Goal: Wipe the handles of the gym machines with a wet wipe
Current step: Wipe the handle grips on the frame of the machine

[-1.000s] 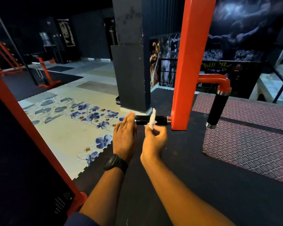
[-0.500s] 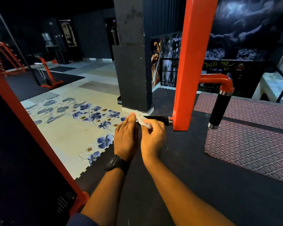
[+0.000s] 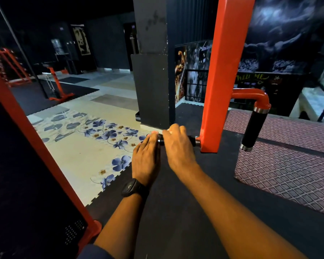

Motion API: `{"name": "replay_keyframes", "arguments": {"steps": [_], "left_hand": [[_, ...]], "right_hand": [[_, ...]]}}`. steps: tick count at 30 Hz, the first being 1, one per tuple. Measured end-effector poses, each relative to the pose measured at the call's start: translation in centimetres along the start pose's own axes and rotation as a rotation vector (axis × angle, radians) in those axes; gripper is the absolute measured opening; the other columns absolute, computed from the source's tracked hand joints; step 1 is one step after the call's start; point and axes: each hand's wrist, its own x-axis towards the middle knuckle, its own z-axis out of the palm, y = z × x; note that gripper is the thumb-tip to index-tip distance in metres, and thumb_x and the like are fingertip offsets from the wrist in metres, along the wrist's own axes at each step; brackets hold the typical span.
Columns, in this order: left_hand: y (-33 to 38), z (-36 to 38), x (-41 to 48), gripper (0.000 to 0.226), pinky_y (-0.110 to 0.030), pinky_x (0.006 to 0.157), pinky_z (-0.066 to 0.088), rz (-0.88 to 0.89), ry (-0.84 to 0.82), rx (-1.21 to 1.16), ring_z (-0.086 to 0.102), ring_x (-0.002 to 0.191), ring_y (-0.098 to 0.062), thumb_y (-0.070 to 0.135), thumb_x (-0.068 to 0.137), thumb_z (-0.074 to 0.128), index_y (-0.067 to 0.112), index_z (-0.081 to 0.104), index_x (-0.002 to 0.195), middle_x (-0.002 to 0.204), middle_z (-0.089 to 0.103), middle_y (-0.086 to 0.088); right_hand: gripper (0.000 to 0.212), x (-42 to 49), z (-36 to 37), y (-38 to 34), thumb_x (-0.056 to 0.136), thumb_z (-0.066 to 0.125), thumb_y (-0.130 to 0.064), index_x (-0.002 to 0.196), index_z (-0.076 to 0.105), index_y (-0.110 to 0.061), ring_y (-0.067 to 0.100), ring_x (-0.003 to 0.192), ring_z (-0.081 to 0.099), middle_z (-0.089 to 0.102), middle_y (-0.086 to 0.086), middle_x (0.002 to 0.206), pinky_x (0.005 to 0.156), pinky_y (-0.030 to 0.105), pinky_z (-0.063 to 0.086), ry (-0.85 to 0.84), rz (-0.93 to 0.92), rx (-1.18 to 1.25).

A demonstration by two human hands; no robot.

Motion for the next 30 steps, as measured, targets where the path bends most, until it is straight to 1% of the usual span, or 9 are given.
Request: {"name": "replay_keyframes", "arguments": {"steps": [4, 9, 12, 15, 18, 22, 26, 28, 30], "left_hand": [[0.1, -0.1, 0.2, 0.045, -0.05, 0.114, 0.037, -0.007, -0.036, 0.031, 0.042, 0.142, -0.025, 0.018, 0.106, 0.044, 0.013, 0.04, 0.151, 0.153, 0.045, -0.01], [0.2, 0.4, 0.2, 0.044, -0.052, 0.109, 0.042, -0.035, -0.012, 0.013, 0.046, 0.14, -0.025, 0.021, 0.107, 0.039, 0.013, 0.043, 0.15, 0.152, 0.047, -0.009], [0.2, 0.1, 0.4, 0.046, -0.052, 0.113, 0.038, -0.036, -0.054, 0.051, 0.041, 0.143, -0.025, 0.023, 0.107, 0.041, 0.015, 0.039, 0.152, 0.154, 0.044, -0.009], [0.7, -0.1, 0.3, 0.047, -0.052, 0.113, 0.038, -0.052, -0.059, 0.026, 0.041, 0.143, -0.026, 0.02, 0.106, 0.042, 0.013, 0.039, 0.152, 0.154, 0.044, -0.01], [0.6, -0.3, 0.2, 0.046, -0.051, 0.114, 0.036, -0.058, -0.065, 0.034, 0.04, 0.144, -0.026, 0.02, 0.106, 0.043, 0.014, 0.039, 0.152, 0.155, 0.043, -0.009], [0.7, -0.2, 0.3, 0.045, -0.049, 0.115, 0.036, -0.048, -0.053, 0.033, 0.041, 0.143, -0.026, 0.02, 0.107, 0.043, 0.013, 0.04, 0.151, 0.154, 0.044, -0.009], [0.7, -0.1, 0.1, 0.044, -0.047, 0.113, 0.038, -0.056, -0.028, 0.007, 0.042, 0.142, -0.023, 0.022, 0.108, 0.041, 0.014, 0.041, 0.151, 0.154, 0.044, -0.008], [0.5, -0.1, 0.1, 0.043, -0.048, 0.111, 0.04, -0.05, -0.021, 0.017, 0.044, 0.141, -0.024, 0.021, 0.107, 0.042, 0.013, 0.042, 0.15, 0.152, 0.046, -0.008], [0.4, 0.0, 0.1, 0.043, -0.049, 0.11, 0.04, -0.046, -0.023, 0.018, 0.045, 0.14, -0.025, 0.021, 0.107, 0.043, 0.013, 0.043, 0.149, 0.152, 0.047, -0.009]], "right_hand": [[0.019, 0.3, -1.0, 3.1, 0.093, 0.06, -0.006, 0.111, 0.063, -0.009, 0.027, 0.108, 0.049, 0.053, 0.011, 0.115, 0.086, 0.035, 0.045, 0.038, 0.24, 0.003], [0.026, -2.1, 0.9, 2.1, 0.079, 0.068, 0.004, 0.104, 0.066, -0.004, 0.031, 0.088, 0.059, 0.058, 0.018, 0.104, 0.072, 0.037, 0.052, 0.205, 0.131, 0.075], [0.019, -2.4, 1.9, 3.9, 0.084, 0.069, 0.006, 0.101, 0.065, -0.001, 0.027, 0.077, 0.057, 0.056, 0.016, 0.093, 0.069, 0.035, 0.055, 0.364, 0.213, 0.156], [0.011, -3.0, 2.5, 3.6, 0.086, 0.058, 0.002, 0.097, 0.062, -0.001, 0.026, 0.082, 0.057, 0.056, 0.018, 0.096, 0.072, 0.034, 0.058, 0.39, 0.252, 0.201], [0.024, -3.4, 3.1, 3.6, 0.095, 0.047, -0.009, 0.114, 0.06, -0.005, 0.019, 0.085, 0.054, 0.056, 0.013, 0.099, 0.074, 0.029, 0.056, 0.364, 0.223, 0.188], [0.031, -4.0, 3.6, 4.1, 0.095, 0.058, -0.007, 0.126, 0.06, -0.006, 0.02, 0.087, 0.056, 0.055, 0.011, 0.101, 0.075, 0.028, 0.051, 0.454, 0.34, 0.249], [0.013, -4.8, 4.7, 1.0, 0.088, 0.068, -0.001, 0.099, 0.061, -0.006, 0.027, 0.088, 0.063, 0.066, 0.012, 0.097, 0.074, 0.024, 0.044, 0.584, 0.714, 0.741], [0.013, -3.8, 4.9, -0.2, 0.089, 0.069, -0.002, 0.093, 0.06, -0.011, 0.02, 0.082, 0.065, 0.068, 0.007, 0.091, 0.071, 0.025, 0.048, 0.606, 1.015, 1.108], [0.018, -2.7, 4.7, -1.2, 0.088, 0.069, -0.003, 0.091, 0.057, -0.016, 0.013, 0.076, 0.063, 0.066, 0.001, 0.086, 0.063, 0.017, 0.047, 0.624, 1.195, 1.316]]}}
